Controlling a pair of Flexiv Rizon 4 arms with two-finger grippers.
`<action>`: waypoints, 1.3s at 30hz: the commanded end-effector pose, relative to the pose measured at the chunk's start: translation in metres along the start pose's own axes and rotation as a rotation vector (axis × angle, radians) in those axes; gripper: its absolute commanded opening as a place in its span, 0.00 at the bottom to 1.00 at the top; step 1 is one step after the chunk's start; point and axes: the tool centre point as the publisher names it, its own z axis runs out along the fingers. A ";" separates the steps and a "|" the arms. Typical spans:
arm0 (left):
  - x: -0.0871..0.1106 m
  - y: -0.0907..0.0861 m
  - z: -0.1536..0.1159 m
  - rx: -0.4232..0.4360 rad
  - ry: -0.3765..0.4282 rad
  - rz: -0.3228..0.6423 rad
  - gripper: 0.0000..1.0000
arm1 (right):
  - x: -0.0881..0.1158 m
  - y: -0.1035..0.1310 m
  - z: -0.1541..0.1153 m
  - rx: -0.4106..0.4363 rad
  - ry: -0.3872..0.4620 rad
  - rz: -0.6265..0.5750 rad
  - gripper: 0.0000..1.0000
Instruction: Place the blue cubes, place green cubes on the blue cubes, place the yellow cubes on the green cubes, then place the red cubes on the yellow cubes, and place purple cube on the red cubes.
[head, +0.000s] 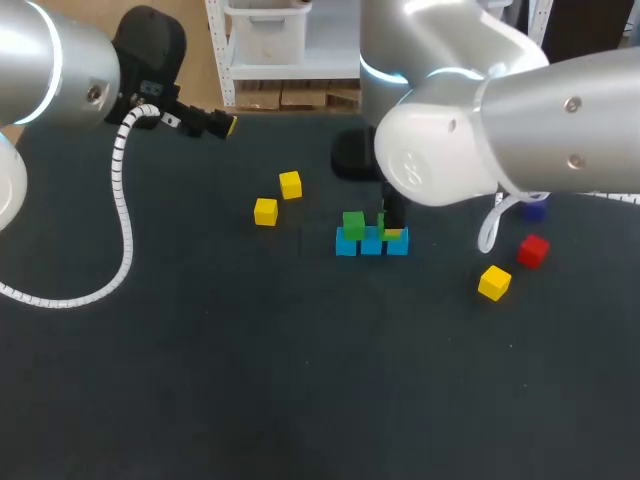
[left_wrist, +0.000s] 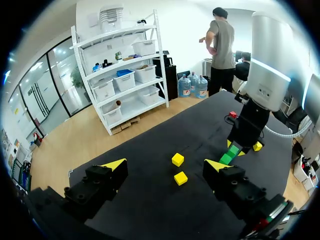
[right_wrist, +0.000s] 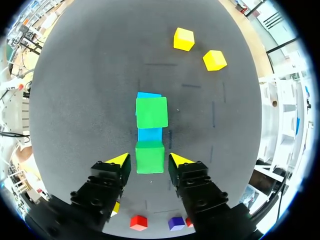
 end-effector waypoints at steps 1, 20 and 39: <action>0.000 0.001 0.000 0.002 -0.001 0.001 1.00 | -0.001 -0.001 0.002 0.000 0.002 -0.004 0.44; 0.000 0.001 0.000 0.002 -0.001 0.001 1.00 | -0.003 -0.003 0.003 0.005 0.005 -0.017 0.36; 0.000 0.001 0.000 0.002 -0.001 0.001 1.00 | -0.003 -0.002 0.004 0.002 0.001 -0.026 0.31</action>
